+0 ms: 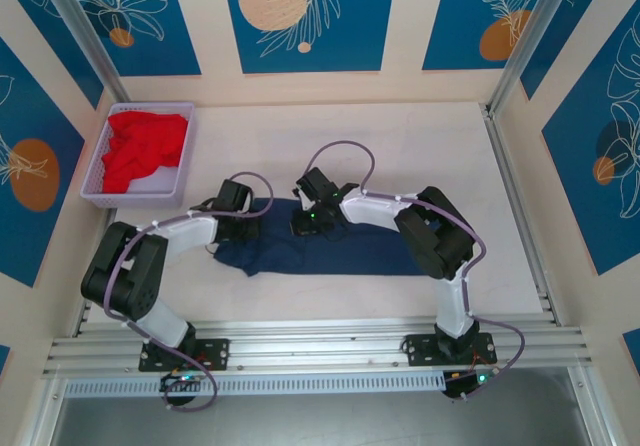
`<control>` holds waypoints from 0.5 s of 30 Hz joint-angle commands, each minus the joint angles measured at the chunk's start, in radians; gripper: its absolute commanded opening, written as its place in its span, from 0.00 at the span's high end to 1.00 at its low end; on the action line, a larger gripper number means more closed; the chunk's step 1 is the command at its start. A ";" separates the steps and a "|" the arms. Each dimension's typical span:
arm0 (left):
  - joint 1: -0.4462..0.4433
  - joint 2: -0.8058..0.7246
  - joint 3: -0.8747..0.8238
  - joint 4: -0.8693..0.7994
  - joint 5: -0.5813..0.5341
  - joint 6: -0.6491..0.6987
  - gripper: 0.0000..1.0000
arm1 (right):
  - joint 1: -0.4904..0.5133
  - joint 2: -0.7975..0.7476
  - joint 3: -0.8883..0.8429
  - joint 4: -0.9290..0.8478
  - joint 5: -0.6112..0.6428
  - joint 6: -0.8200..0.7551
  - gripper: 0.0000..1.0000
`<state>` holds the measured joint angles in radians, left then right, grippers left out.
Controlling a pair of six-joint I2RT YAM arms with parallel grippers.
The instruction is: Fold the inside-out t-shirt
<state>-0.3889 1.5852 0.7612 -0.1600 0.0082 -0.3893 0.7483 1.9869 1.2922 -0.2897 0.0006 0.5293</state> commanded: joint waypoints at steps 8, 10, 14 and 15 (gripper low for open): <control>0.069 -0.141 0.010 -0.151 -0.039 0.056 1.00 | -0.097 -0.334 -0.136 -0.070 0.000 -0.024 0.63; 0.081 -0.149 0.058 -0.245 -0.102 0.048 1.00 | -0.135 -0.400 -0.181 -0.088 0.011 -0.032 0.63; 0.105 -0.163 0.155 -0.419 -0.216 0.069 1.00 | -0.229 -0.506 -0.255 -0.114 0.023 -0.060 0.62; 0.117 -0.166 0.176 -0.456 -0.241 0.074 1.00 | -0.250 -0.525 -0.269 -0.119 0.020 -0.066 0.62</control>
<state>-0.3004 1.4540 0.8635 -0.4419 -0.1078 -0.3477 0.5442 1.5112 1.0683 -0.3492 0.0124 0.4992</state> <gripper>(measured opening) 0.050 0.376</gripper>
